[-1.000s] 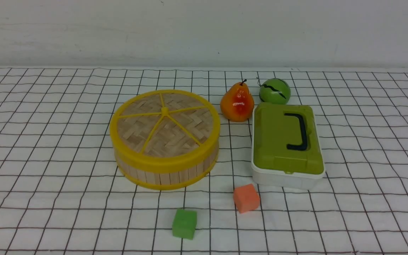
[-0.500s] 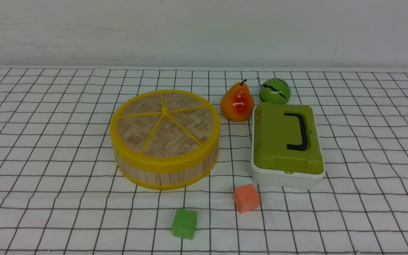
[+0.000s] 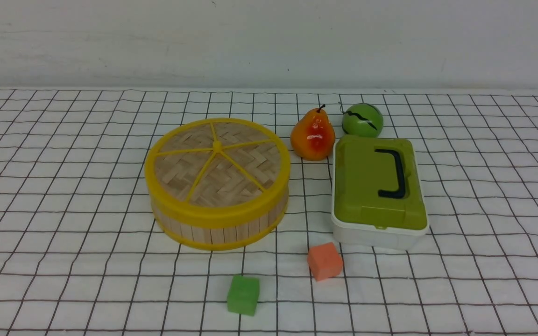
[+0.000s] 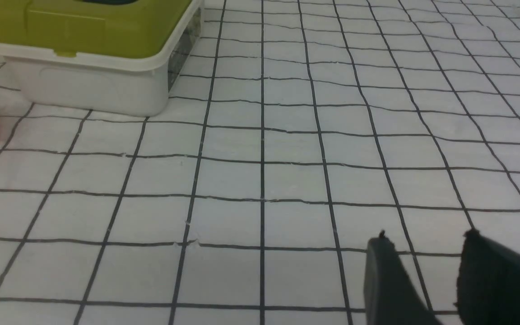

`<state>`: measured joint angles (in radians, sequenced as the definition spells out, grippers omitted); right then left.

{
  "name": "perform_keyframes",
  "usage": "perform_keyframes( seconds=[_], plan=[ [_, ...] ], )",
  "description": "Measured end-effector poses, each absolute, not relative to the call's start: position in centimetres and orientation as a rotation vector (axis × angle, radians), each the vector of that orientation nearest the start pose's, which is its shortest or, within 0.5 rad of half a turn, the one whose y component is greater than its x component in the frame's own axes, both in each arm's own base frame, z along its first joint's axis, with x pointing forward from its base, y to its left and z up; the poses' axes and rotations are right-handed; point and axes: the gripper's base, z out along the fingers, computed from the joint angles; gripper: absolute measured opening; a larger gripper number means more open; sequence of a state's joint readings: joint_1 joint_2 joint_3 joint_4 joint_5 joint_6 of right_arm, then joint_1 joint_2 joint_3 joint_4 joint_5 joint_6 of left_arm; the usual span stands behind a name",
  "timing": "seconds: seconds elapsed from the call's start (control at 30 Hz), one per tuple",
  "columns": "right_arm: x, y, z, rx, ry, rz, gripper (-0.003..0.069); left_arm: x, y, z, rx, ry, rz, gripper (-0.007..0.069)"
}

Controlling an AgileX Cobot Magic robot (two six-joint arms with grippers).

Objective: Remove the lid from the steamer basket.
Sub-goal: Use the left arm to lift the lid of the steamer

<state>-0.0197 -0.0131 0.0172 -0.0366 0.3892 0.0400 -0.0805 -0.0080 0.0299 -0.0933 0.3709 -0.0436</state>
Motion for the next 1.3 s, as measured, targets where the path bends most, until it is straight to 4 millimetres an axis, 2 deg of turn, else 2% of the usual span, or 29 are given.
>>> perform_keyframes(
  seconds=[0.13, 0.53, 0.63, 0.67, 0.77, 0.83, 0.9, 0.93, 0.97, 1.07, 1.17, 1.23, 1.27, 1.3],
  plan=[
    [5.2, -0.2, 17.3, 0.034, 1.876, -0.022, 0.0239, 5.5, -0.7, 17.8, -0.028, 1.791, -0.177, 0.0057],
    [5.2, -0.2, 17.3, 0.034, 1.876, -0.022, 0.0239, 5.4, -0.3, 22.3, -0.053, 1.293, -0.173, 0.0061],
    [5.2, -0.2, 17.3, 0.034, 1.876, -0.022, 0.0239, 5.2, -0.2, 22.8, -0.071, 1.236, -0.194, 0.0064],
    [5.2, -0.2, 17.3, 0.034, 1.876, -0.022, 0.0239, 5.1, -0.2, 23.0, -0.089, 1.207, -0.216, 0.0064],
    [5.2, -0.2, 17.3, 0.034, 1.876, -0.022, 0.0239, 4.6, 0.1, 24.2, -0.252, 1.044, -0.467, 0.0066],
    [5.2, -0.2, 17.3, 0.034, 1.876, -0.022, 0.0239, 4.2, 0.1, 25.4, -0.279, 0.993, -0.550, 0.0060],
    [5.2, -0.2, 17.3, 0.034, 1.876, -0.022, 0.0239, 3.5, -0.2, 28.0, -0.225, 0.981, -0.541, 0.0027],
    [5.2, -0.2, 17.3, 0.034, 1.876, -0.022, 0.0239, 3.5, -0.2, 28.3, -0.219, 0.984, -0.535, 0.0016],
    [5.2, -0.2, 17.3, 0.034, 1.876, -0.022, 0.0239, 3.0, -0.3, 30.4, -0.188, 1.000, -0.504, -0.0013],
    [5.2, -0.2, 17.3, 0.034, 1.876, -0.022, 0.0239, 3.0, -0.3, 34.4, -0.172, 1.103, -0.441, -0.0013],
    [5.2, -0.2, 17.3, 0.034, 1.876, -0.022, 0.0239, 5.0, -0.3, 37.5, -0.192, 1.288, -0.373, -0.0013],
    [5.2, -0.2, 17.3, 0.034, 1.876, -0.022, 0.0239, 6.7, -0.3, 37.9, -0.199, 1.386, -0.336, -0.0013],
    [5.2, -0.2, 17.3, 0.034, 1.876, -0.022, 0.0239, 8.2, -0.4, 37.9, -0.201, 1.451, -0.314, -0.0013],
    [5.2, -0.2, 17.3, 0.034, 1.876, -0.022, 0.0239, 8.8, -0.5, 37.8, -0.205, 1.476, -0.310, -0.0013]
  ],
)
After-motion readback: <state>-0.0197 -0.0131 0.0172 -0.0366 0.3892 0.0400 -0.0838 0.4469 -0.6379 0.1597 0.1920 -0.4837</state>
